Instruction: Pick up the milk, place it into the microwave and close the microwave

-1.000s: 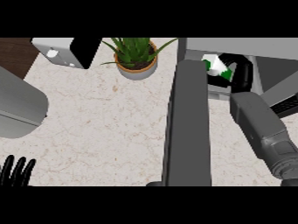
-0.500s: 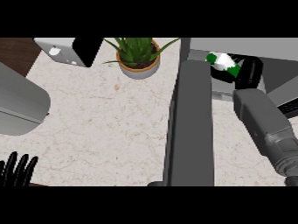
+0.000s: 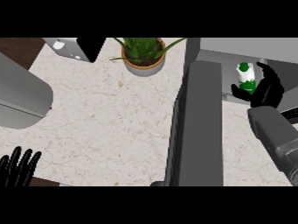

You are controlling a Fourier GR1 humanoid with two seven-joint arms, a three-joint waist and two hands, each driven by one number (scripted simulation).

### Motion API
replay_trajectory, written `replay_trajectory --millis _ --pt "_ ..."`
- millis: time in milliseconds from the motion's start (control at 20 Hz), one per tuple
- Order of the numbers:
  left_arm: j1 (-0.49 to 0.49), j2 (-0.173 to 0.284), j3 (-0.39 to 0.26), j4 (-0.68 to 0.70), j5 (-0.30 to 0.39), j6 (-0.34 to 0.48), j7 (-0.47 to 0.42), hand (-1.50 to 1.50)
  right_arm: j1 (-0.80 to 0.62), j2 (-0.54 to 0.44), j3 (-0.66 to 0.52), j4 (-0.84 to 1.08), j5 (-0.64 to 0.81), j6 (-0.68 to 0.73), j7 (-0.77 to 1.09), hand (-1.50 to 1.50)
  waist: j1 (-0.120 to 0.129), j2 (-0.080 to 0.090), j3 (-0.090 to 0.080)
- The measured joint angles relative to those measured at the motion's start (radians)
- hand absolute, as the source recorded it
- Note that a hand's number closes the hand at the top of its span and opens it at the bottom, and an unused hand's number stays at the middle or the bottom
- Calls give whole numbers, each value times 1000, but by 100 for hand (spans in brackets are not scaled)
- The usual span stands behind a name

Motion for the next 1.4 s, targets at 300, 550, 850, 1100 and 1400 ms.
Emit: replay_trajectory --millis 300,550,850,1100,1400 --pt "-19 3 0 16 -9 3 5 -150 -57 46 84 10 85 67 -13 -150 12 -13 9" --pt "-34 0 2 31 -12 5 -2 -150 -95 89 111 16 111 141 -26 -150 10 -17 12" --pt "-45 1 4 39 -19 3 -10 -150 -116 142 113 11 113 226 -33 -150 4 -18 13" --pt "-36 0 5 34 -19 1 -15 -150 -112 172 64 -41 63 316 -74 -150 -18 -27 14" --pt "-16 -5 -3 30 -29 -6 -26 -150 -63 191 -12 -97 -16 451 -166 -150 -49 -37 14"
